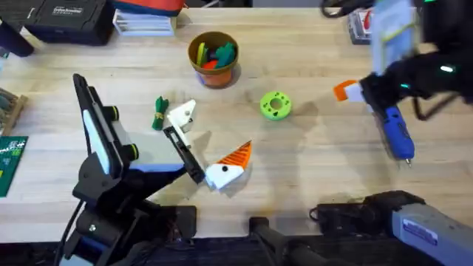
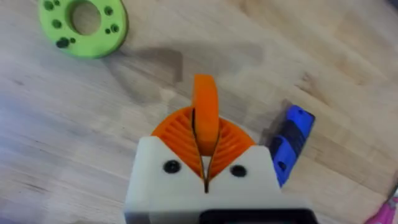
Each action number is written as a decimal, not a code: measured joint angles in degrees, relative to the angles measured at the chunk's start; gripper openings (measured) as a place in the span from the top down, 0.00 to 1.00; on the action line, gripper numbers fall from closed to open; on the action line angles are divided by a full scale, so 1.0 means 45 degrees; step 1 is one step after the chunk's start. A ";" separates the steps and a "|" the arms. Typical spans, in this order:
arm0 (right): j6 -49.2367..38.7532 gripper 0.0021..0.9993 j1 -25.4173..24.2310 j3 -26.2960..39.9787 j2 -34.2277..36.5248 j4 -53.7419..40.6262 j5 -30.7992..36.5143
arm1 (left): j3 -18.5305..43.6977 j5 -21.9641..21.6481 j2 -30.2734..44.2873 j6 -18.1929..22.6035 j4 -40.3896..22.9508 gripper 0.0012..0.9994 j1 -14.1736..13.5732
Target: Pick up the gripper from the table and insert it into the empty holder that is missing its gripper. Then pick up a screw, insert it into the mounting hole, and use the screwdriver to tighten it. Finally, clean up the table by picking up the vegetable and placing it into the bucket.
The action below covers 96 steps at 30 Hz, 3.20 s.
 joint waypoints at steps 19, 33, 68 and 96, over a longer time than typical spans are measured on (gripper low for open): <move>0.4671 0.99 -0.1360 -0.1659 -0.1280 0.4729 -1.1326 | 0.0000 -0.0003 0.0003 0.0000 0.0000 0.01 0.0000; 0.9744 0.99 0.1746 -0.1719 0.3929 0.7513 -1.6782 | 0.0000 0.0000 0.0000 0.0000 0.0000 0.01 0.0000; 1.4970 1.00 0.4172 -0.1768 0.6939 1.4369 -1.8110 | 0.0000 -0.0372 0.0000 0.0053 0.0009 0.01 0.0015; 1.7208 1.00 0.4697 -0.1749 0.7935 1.6613 -1.7471 | 0.0000 -0.0544 0.0005 -0.0461 -0.0044 0.01 0.0296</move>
